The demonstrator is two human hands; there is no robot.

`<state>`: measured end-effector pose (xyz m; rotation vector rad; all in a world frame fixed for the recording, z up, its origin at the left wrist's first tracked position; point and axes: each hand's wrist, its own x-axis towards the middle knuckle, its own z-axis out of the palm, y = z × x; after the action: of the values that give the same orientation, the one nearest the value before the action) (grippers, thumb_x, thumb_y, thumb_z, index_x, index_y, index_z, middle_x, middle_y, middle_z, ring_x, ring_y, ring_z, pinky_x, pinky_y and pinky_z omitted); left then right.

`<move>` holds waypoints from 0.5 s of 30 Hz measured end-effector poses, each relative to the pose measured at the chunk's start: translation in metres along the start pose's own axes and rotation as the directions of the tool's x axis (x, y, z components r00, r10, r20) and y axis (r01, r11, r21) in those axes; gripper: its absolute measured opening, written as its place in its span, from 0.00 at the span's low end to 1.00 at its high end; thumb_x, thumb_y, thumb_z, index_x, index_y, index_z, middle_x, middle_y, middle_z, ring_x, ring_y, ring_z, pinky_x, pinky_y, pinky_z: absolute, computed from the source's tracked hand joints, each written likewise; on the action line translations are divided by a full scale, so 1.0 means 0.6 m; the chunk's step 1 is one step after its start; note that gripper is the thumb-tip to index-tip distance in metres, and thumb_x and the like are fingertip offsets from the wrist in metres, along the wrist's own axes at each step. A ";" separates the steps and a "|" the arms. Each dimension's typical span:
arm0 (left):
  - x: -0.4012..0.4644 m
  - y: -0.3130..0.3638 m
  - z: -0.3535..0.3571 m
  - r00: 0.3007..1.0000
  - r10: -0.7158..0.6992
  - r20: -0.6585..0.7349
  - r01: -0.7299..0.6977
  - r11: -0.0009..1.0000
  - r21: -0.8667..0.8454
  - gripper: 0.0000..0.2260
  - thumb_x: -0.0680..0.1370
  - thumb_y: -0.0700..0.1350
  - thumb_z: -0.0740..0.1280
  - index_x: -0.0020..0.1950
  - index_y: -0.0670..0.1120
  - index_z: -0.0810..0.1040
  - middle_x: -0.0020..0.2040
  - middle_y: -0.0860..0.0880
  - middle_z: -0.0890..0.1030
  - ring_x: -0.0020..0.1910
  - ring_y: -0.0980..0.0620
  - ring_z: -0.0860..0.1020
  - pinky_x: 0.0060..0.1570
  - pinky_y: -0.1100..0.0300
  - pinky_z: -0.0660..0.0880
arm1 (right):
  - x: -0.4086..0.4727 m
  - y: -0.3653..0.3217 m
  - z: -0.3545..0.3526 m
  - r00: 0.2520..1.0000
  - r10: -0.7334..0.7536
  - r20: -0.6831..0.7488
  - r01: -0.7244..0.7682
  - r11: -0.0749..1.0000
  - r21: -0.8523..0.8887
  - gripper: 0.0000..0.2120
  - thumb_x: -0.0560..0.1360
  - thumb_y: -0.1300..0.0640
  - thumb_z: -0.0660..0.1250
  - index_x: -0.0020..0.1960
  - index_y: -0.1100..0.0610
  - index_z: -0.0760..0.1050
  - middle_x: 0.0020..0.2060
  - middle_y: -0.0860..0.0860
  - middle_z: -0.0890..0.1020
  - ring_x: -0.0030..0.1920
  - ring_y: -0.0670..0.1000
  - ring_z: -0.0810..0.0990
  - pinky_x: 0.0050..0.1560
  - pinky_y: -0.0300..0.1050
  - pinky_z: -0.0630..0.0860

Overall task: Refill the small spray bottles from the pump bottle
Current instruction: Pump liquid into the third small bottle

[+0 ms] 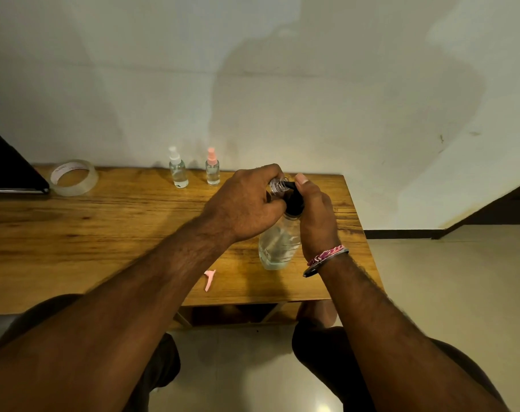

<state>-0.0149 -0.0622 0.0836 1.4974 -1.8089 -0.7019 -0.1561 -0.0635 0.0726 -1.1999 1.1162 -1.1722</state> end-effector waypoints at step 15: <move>0.001 0.005 -0.004 1.000 0.003 -0.012 -0.003 0.999 -0.043 0.12 0.76 0.43 0.72 0.41 0.59 0.74 0.36 0.55 0.81 0.35 0.52 0.79 0.34 0.58 0.73 | -0.013 -0.009 0.005 0.999 0.006 0.033 -0.006 1.000 0.014 0.21 0.79 0.37 0.56 0.46 0.39 0.87 0.47 0.47 0.88 0.55 0.48 0.86 0.62 0.52 0.79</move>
<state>-0.0147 -0.0620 0.0876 1.4677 -1.7760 -0.7236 -0.1538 -0.0558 0.0781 -1.2008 1.0846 -1.1499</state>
